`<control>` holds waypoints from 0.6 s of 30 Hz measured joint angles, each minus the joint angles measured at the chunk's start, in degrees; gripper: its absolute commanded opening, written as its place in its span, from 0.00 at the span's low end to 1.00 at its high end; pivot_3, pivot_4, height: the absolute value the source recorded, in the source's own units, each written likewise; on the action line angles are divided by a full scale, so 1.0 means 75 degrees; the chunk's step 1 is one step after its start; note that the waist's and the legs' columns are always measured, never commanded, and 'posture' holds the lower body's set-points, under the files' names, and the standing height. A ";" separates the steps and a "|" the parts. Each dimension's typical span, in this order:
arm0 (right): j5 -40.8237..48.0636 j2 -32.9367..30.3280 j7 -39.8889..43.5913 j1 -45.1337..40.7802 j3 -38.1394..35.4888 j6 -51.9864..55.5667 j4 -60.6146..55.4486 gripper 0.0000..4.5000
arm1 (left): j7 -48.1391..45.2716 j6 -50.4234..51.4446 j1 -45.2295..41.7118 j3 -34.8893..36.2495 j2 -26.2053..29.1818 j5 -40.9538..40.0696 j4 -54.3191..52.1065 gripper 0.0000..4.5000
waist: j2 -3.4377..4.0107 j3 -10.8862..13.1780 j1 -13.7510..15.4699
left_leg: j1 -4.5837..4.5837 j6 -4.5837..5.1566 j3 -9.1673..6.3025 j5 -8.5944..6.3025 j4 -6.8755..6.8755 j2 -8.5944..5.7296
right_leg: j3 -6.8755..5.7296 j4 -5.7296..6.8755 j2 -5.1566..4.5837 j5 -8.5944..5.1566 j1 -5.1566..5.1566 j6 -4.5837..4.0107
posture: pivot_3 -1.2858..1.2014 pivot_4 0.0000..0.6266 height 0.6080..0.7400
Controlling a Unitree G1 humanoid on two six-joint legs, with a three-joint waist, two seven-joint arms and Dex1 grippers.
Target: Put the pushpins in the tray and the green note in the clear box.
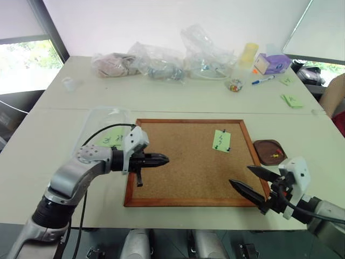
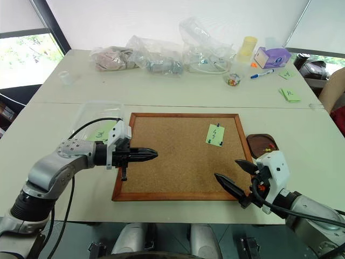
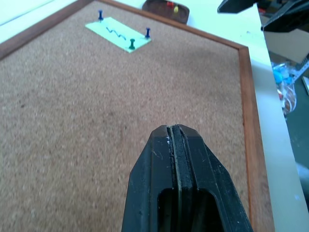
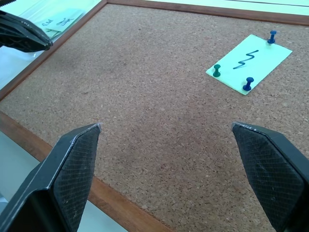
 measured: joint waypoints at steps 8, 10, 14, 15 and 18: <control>-0.0035 0.0033 -0.0214 -0.0057 0.0071 -0.0082 -0.0001 1.00 | 0.0170 -0.0012 -0.0165 0.0019 -0.0161 -0.0018 0.0120 0.01 | 0.0000 0.0000 0.0000 | -0.0001 0.0000 -0.0001 0.0000 0.0000 -0.0001 | -0.0001 -0.0001 0.0000 0.0000 0.0000 0.0000 | 0.52 0.24 0.98; -0.0042 0.0033 -0.0259 -0.0062 0.0112 -0.0094 -0.0001 1.00 | 0.0191 -0.0011 -0.0184 0.0019 -0.0215 -0.0020 0.0129 0.01 | 0.0000 0.0000 -0.0001 | -0.0001 0.0000 -0.0001 0.0000 0.0000 -0.0001 | -0.0001 -0.0001 0.0000 0.0000 0.0000 0.0000 | 0.52 0.24 0.98; -0.0059 0.0033 -0.0342 -0.0148 0.0120 -0.0134 -0.0001 1.00 | 0.0270 -0.0001 -0.0393 0.0004 -0.0377 -0.0029 0.0127 0.01 | -0.0001 0.0000 0.0008 | -0.0003 0.0000 -0.0001 0.0000 0.0000 -0.0002 | -0.0001 -0.0001 0.0000 0.0000 0.0000 0.0000 | 0.52 0.24 0.98; -0.0060 0.0033 -0.0357 -0.0151 0.0120 -0.0138 -0.0001 1.00 | 0.0306 0.0007 -0.0441 0.0004 -0.0403 -0.0034 0.0119 0.01 | -0.0001 0.0000 0.0005 | -0.0003 0.0000 -0.0001 0.0000 0.0000 -0.0002 | -0.0001 -0.0002 0.0000 0.0000 0.0000 0.0000 | 0.52 0.24 0.98; -0.0077 0.0033 -0.0369 -0.0156 0.0120 -0.0150 -0.0001 1.00 | 0.0475 0.0086 -0.0629 -0.0022 -0.0593 -0.0056 0.0095 0.01 | -0.0001 0.0000 0.0007 | -0.0003 0.0000 -0.0002 0.0000 0.0000 -0.0003 | -0.0001 -0.0002 0.0001 0.0001 0.0000 0.0001 | 0.52 0.24 0.98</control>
